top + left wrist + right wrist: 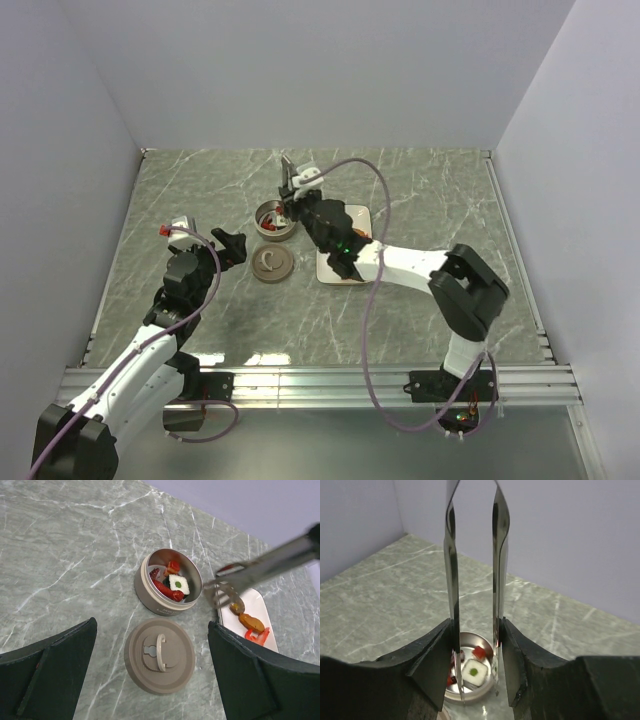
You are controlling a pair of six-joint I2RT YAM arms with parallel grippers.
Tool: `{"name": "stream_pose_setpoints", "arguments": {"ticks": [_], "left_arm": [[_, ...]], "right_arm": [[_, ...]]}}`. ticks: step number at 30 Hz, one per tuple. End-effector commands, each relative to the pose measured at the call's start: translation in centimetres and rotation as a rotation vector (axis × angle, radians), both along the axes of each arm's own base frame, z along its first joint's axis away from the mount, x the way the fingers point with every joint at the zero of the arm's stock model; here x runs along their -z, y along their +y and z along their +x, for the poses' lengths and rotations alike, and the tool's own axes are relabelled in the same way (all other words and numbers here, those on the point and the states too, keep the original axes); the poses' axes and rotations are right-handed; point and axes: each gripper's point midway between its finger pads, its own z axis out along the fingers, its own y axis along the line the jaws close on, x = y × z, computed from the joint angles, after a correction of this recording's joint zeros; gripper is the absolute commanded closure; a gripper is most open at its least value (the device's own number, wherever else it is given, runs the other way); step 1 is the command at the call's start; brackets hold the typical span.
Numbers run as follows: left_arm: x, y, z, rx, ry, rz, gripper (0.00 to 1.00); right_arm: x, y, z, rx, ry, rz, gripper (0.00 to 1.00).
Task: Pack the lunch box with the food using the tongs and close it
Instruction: Place the food into the lunch box, then pick up the food using the clamp
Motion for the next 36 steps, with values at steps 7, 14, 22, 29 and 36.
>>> {"name": "stream_pose_setpoints", "arguments": {"ticks": [7, 14, 22, 29, 36], "left_arm": [[-0.7, -0.2, 0.2, 0.006, -0.033, -0.014, 0.01], [-0.7, -0.4, 0.4, 0.015, -0.034, -0.009, 0.01], [-0.7, -0.8, 1.0, 0.033, -0.033, 0.000, 0.01], [-0.6, -1.3, 1.8, 0.047, -0.030, 0.011, 0.01], [-0.6, -1.6, 2.3, 0.059, -0.029, 0.021, 0.01]], "right_arm": [[-5.7, -6.9, -3.5, 0.115, -0.100, 0.123, 0.51], [-3.4, -11.4, -5.0, 0.235, 0.000, 0.122, 0.51], [0.2, -15.1, -7.3, 0.402, 0.138, 0.125, 0.52], [2.0, -16.4, -8.8, 0.530, 0.200, 0.132, 0.52], [3.6, -17.7, -9.7, 0.653, 0.228, 0.099, 0.52]]}}
